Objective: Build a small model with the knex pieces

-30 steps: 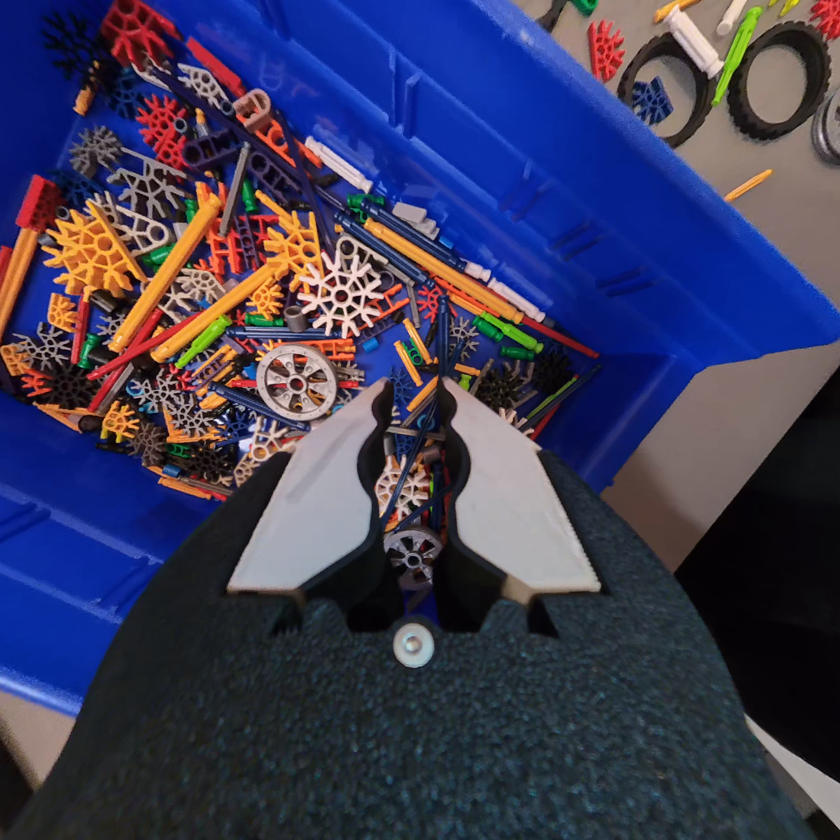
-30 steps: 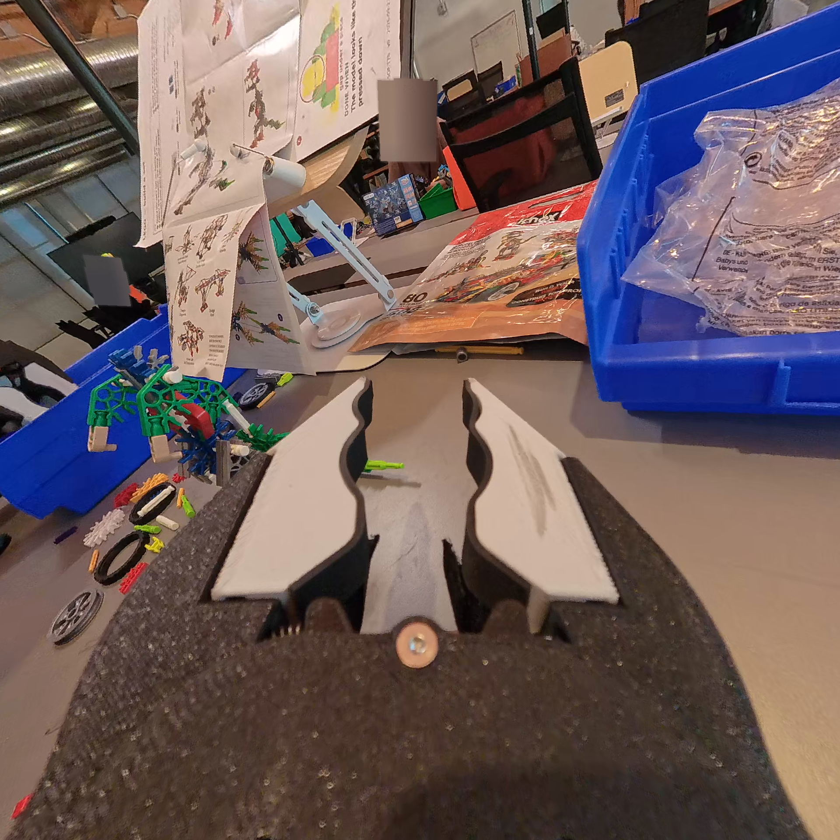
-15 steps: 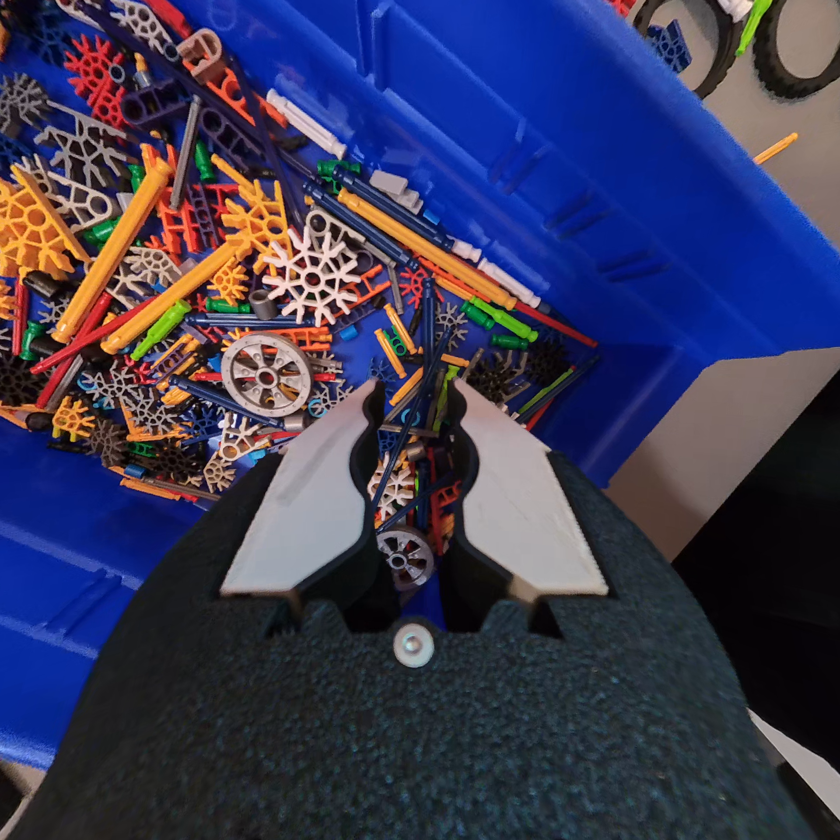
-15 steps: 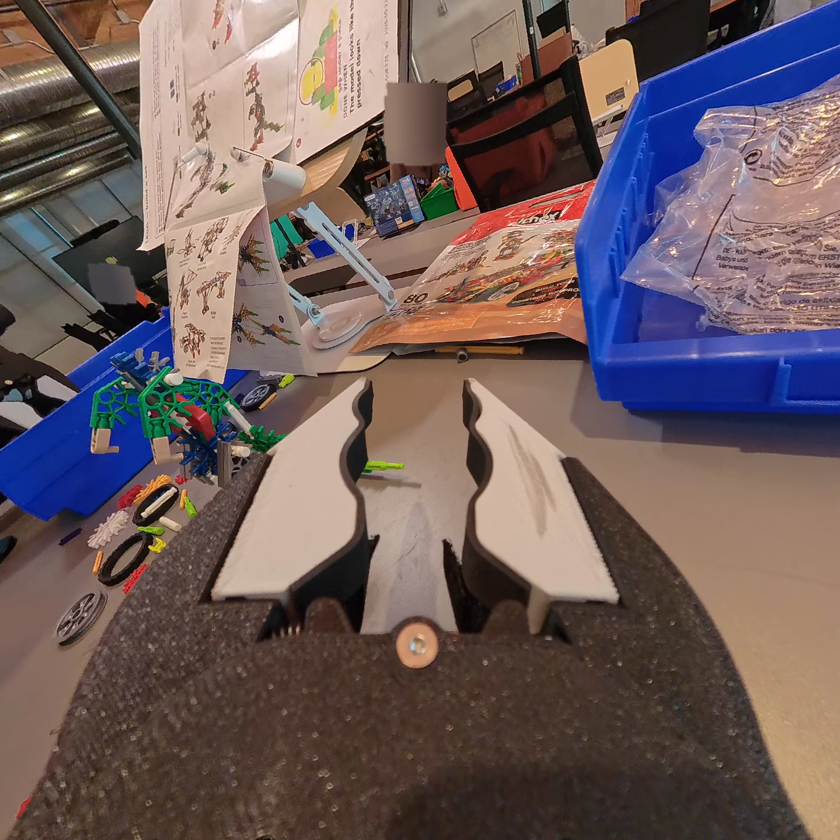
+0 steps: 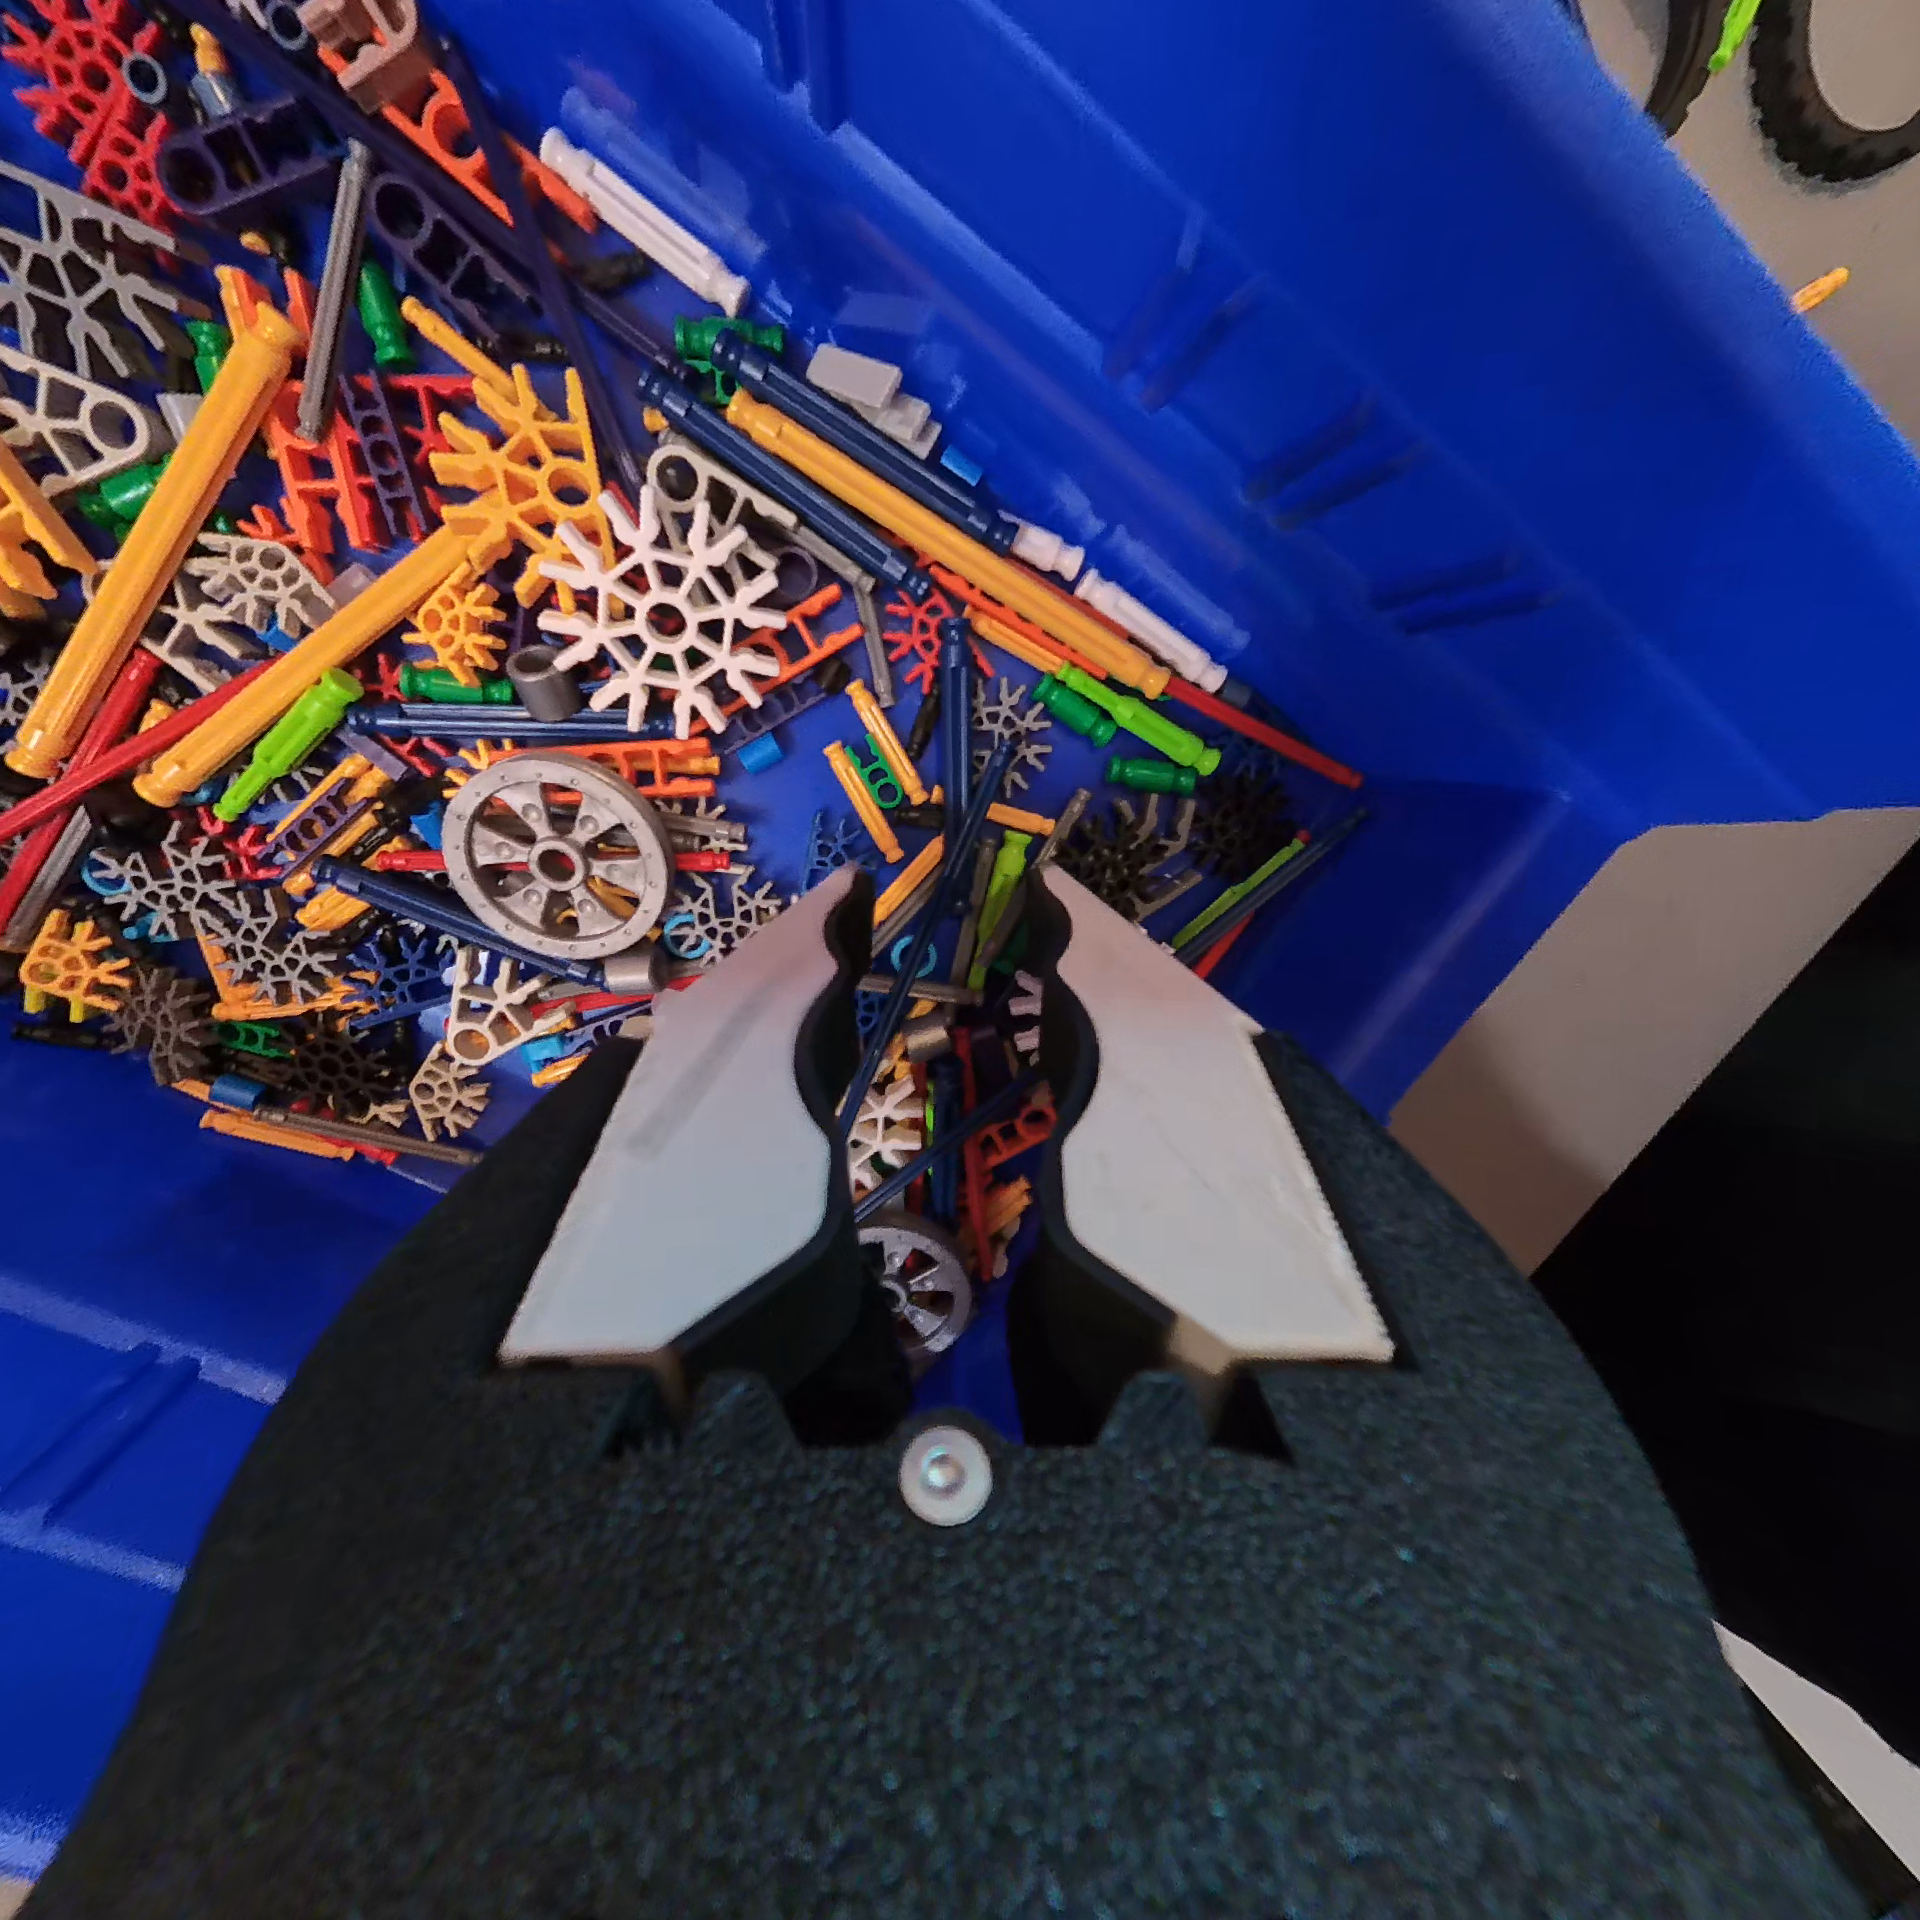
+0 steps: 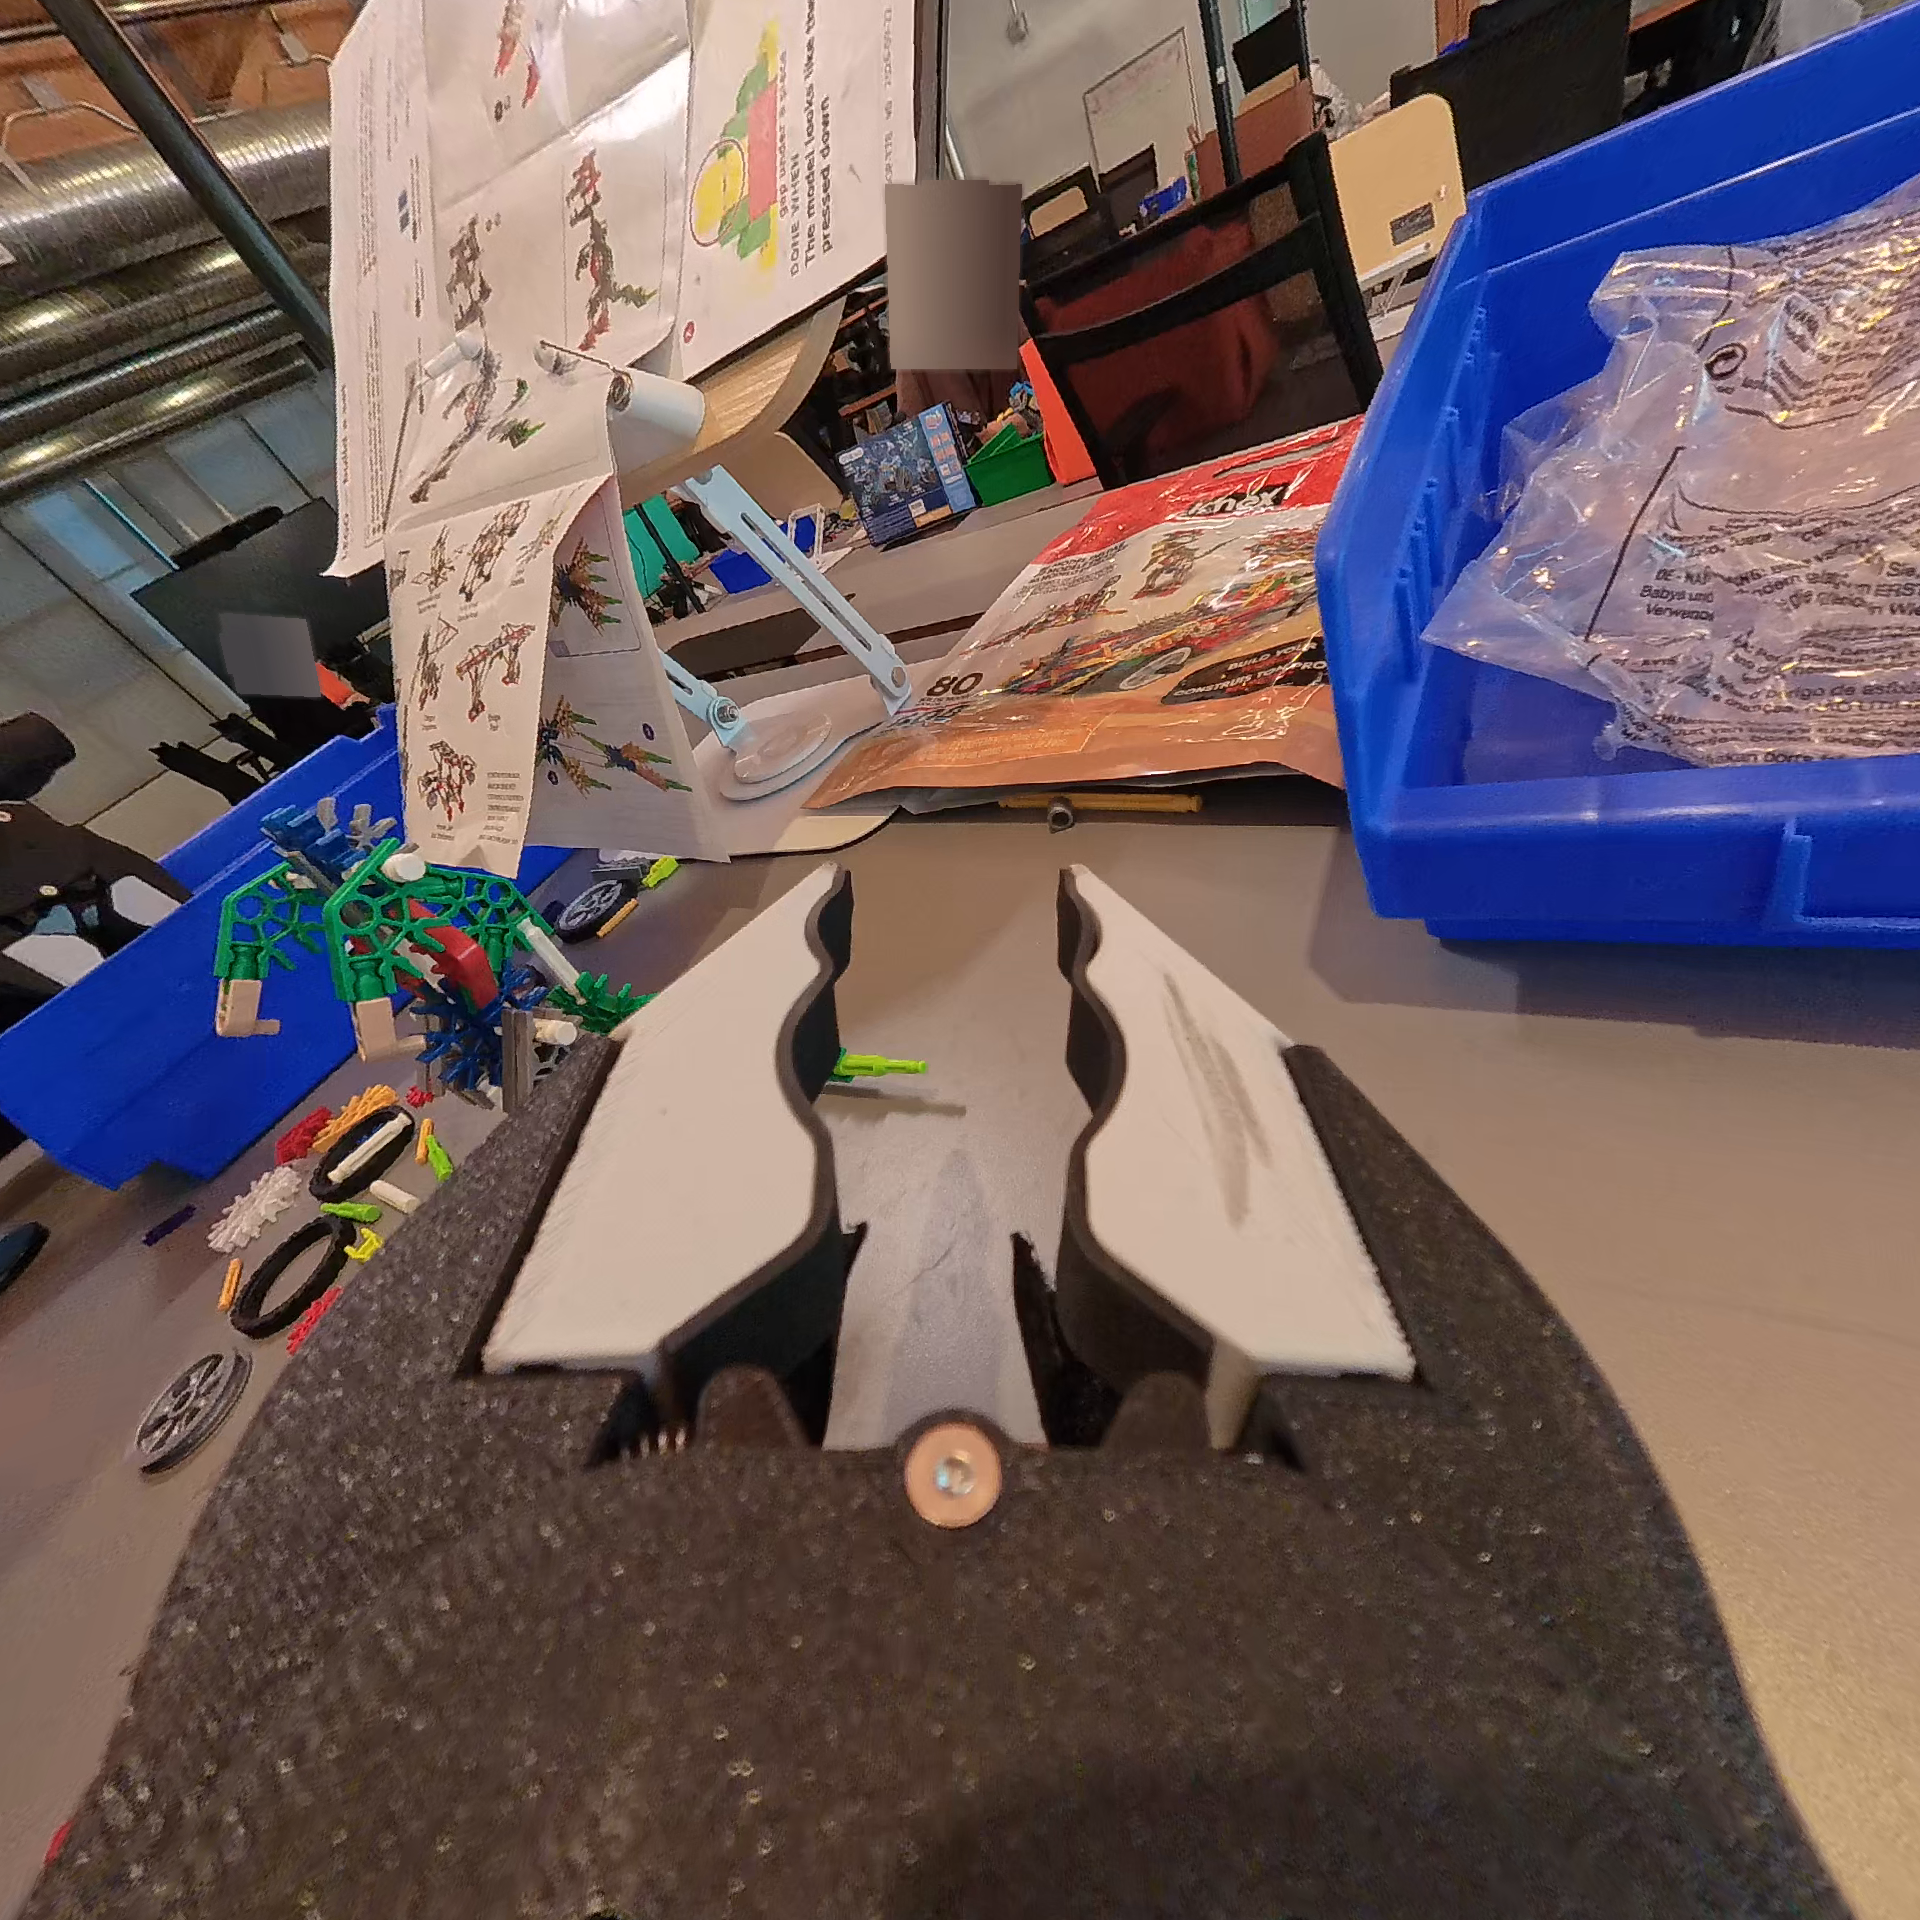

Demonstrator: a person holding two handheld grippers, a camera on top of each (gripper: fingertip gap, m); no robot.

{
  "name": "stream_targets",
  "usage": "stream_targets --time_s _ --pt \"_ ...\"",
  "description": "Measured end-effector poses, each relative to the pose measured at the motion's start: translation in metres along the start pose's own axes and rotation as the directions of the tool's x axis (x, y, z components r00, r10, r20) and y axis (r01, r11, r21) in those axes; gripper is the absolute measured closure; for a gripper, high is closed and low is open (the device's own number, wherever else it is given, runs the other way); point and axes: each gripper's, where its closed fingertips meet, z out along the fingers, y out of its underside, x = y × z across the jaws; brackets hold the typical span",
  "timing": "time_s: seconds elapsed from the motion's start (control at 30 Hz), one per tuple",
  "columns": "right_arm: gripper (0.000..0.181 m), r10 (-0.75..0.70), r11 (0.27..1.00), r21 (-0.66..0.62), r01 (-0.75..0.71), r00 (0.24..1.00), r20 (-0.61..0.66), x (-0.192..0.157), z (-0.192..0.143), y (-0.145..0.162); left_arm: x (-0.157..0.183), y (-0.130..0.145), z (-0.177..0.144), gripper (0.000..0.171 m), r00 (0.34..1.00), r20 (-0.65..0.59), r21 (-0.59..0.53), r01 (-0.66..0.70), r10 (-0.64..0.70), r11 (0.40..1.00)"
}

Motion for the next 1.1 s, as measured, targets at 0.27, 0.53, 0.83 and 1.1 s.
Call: stream_targets --time_s 0.27,0.53,0.83,1.1 --pt "0.142 -0.001 1.0 -0.001 0.001 1.0 -0.001 0.0 0.0 0.0 -0.002 -0.004 -0.005 0.145 1.0 0.009 0.03 0.009 -0.009 1.0" --pt "0.142 -0.003 1.0 -0.006 0.003 1.0 -0.006 0.0 0.001 0.001 -0.011 -0.011 -0.02 0.145 0.999 0.042 0.077 0.016 -0.019 0.997" --pt "0.142 -0.02 0.999 -0.038 0.019 0.999 -0.025 0.0 0.004 0.005 -0.03 -0.037 -0.056 0.146 0.993 0.114 0.182 0.001 -0.022 0.983" --pt "0.143 -0.135 0.987 0.079 0.141 0.988 -0.076 -0.031 0.007 -0.039 -0.055 -0.116 -0.11 0.147 0.974 0.224 0.385 -0.118 0.031 0.915"
